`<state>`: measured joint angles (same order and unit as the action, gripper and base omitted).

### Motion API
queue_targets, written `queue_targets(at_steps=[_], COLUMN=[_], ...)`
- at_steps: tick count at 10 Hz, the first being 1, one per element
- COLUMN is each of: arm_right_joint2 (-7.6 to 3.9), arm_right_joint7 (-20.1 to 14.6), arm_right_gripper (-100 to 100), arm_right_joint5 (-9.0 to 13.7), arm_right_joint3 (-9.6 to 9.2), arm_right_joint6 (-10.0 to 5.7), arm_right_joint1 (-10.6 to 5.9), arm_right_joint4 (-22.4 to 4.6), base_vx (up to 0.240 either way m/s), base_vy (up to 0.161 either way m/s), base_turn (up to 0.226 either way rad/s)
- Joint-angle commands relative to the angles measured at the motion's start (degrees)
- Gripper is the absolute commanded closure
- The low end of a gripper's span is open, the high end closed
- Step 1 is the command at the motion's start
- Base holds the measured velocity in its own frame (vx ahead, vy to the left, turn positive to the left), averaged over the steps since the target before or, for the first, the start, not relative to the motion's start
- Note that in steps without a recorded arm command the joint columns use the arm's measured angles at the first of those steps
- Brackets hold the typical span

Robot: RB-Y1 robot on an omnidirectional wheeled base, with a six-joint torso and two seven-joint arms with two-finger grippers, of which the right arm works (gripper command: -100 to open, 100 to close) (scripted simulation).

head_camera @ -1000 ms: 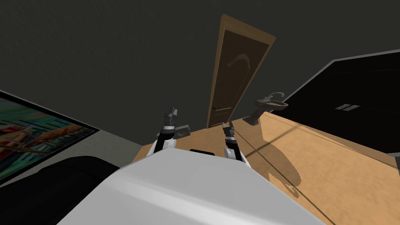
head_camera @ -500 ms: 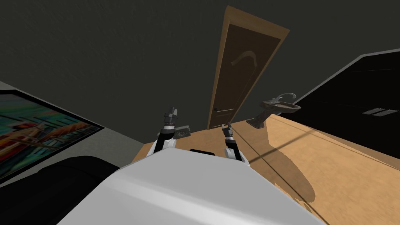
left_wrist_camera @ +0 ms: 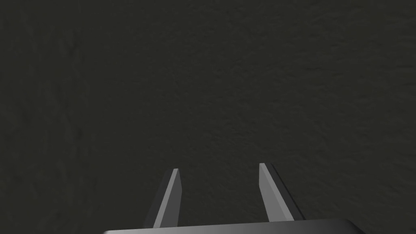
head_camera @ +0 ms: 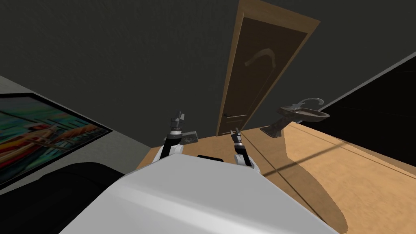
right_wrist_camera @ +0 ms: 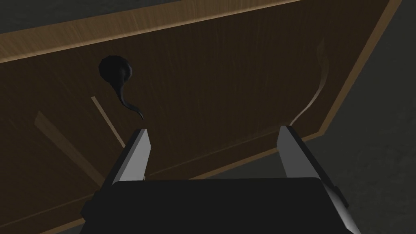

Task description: Pull the door open

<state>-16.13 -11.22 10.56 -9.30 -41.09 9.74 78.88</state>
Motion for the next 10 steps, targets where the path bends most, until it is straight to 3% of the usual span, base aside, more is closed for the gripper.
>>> queue_targets(at_steps=[1,10], arm_right_joint2=[-0.62,-4.30], arm_right_joint7=[-0.06,-0.42], arm_right_gripper=[-100,-100], arm_right_joint5=[0.17,1.23], arm_right_joint3=[-0.38,-2.21], arm_right_joint6=[-0.51,-1.64], arm_right_joint1=[-1.22,-6.38], arm_right_joint4=[-2.80,-14.79], base_vx=[0.076,0.082], base_vy=[-0.050,-0.062], base_turn=[0.089,0.091])
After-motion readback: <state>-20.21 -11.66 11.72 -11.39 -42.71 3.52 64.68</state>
